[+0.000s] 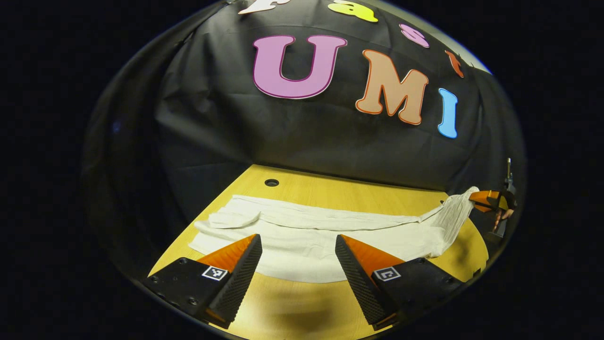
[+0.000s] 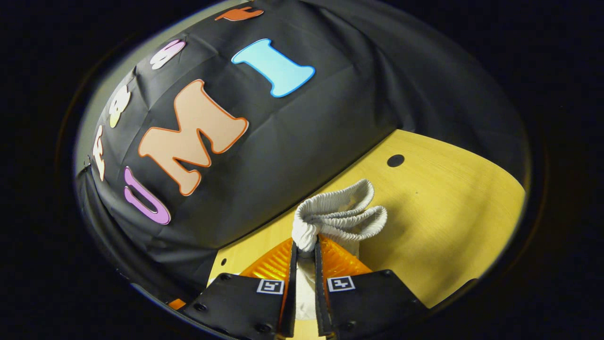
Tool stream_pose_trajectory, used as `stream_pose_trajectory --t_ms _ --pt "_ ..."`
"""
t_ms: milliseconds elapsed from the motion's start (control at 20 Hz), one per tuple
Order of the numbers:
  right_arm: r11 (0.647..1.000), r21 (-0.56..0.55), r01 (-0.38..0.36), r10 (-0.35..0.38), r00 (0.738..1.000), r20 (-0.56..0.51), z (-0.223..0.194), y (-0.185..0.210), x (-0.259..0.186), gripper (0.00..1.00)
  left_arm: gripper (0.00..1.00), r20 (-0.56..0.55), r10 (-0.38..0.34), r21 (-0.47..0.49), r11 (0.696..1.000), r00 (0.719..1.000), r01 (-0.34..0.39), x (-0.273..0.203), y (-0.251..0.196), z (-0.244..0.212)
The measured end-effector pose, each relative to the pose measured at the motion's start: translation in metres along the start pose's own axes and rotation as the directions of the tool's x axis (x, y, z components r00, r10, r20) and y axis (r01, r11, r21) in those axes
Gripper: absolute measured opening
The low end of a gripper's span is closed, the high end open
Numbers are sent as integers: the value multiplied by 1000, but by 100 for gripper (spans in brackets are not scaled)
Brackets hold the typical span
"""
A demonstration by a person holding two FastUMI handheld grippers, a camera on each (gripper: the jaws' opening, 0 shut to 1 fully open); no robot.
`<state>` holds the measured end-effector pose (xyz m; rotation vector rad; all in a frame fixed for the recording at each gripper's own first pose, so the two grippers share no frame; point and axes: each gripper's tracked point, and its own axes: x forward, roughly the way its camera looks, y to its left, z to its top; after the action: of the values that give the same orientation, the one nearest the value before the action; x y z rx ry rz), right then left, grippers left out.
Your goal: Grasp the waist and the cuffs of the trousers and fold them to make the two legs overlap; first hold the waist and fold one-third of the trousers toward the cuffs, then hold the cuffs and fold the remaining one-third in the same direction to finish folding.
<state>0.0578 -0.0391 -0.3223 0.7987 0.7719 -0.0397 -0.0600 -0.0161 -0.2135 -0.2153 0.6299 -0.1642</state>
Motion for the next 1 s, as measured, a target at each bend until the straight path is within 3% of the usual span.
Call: stream_pose_trajectory --t_ms 450,800,1000 --pt "992 -18 -128 127 991 -53 -50 104 14 19 96 -10 1 -44 999 1000 -1 3 46 -3" --pt "974 -66 -215 203 967 -152 -122 180 37 19 95 5 31 -28 999 1000 -31 3 89 5" --pt "968 -111 -226 196 953 -232 -179 197 53 19 96 -9 44 -28 999 999 -45 6 112 3"
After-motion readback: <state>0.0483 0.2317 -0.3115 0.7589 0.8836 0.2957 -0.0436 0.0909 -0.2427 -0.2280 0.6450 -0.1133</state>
